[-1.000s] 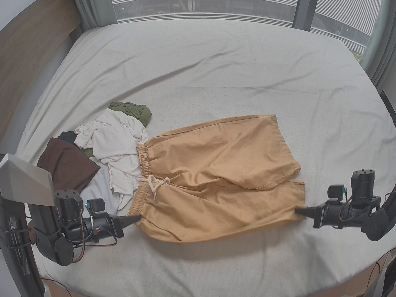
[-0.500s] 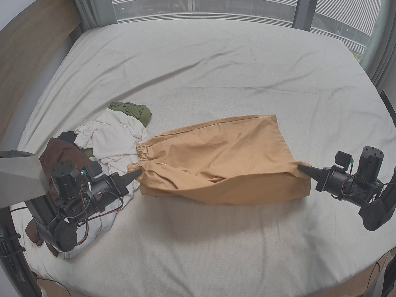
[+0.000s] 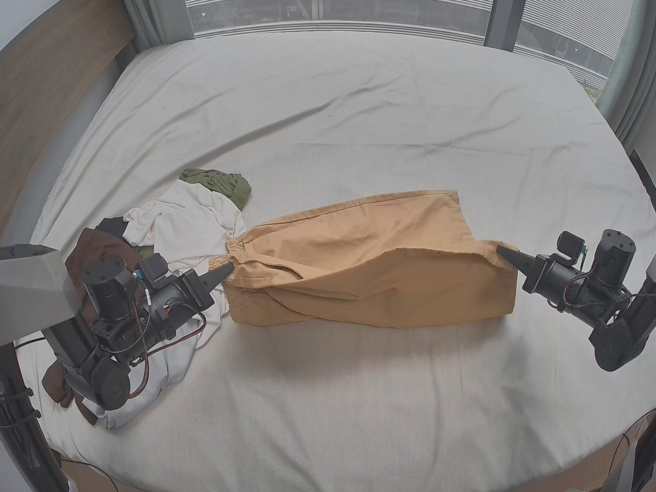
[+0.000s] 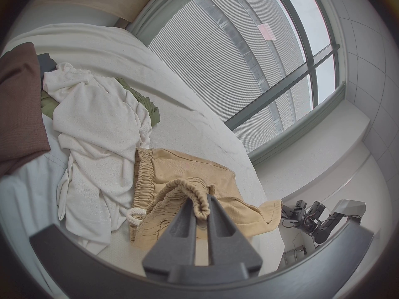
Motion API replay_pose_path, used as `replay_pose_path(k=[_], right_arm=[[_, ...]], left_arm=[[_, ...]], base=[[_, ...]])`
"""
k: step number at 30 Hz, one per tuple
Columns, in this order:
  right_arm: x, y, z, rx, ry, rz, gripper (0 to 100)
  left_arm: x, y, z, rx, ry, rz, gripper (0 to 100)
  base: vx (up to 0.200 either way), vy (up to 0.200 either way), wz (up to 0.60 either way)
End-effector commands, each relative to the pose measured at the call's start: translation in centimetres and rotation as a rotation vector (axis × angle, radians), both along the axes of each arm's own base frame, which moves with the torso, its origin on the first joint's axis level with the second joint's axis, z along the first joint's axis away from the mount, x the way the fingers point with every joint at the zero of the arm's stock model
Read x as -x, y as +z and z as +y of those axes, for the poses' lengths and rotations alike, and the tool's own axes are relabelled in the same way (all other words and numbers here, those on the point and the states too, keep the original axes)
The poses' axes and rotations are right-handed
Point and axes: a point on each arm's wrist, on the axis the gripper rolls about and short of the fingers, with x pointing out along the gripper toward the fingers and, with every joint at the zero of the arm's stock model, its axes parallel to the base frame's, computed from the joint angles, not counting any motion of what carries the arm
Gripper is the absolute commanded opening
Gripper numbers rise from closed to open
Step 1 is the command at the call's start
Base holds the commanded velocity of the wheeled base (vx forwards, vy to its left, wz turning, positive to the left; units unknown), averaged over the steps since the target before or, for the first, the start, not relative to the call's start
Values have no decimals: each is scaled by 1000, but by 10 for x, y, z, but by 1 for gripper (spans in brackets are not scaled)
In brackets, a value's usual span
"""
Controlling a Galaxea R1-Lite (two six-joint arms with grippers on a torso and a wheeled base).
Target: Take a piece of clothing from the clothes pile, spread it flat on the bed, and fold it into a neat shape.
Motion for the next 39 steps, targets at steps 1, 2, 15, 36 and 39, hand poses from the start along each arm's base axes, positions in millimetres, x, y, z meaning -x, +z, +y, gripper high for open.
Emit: replay_pose_path(k=[1,2,15,36,39], right_arm=[[-3,-5,1,1,3,12,0],[-3,-5,1,1,3,12,0],[-6,3,3,-23,9,-18,0],[-18,32,6,-53,17,-128,0],[-23,35,7,-53,15,-140,0]], left_arm=[[0,0,0,0,-1,-1,0],[1,0,0,0,-1,-1,0],[0,4,0,3,-1,-16,0],[-9,11,0,15,34,-54,0],[-10,11,0,16,39,-56,0]], base=[[0,0,0],[0,0,0],[0,0,0],[0,0,0],[0,0,0]])
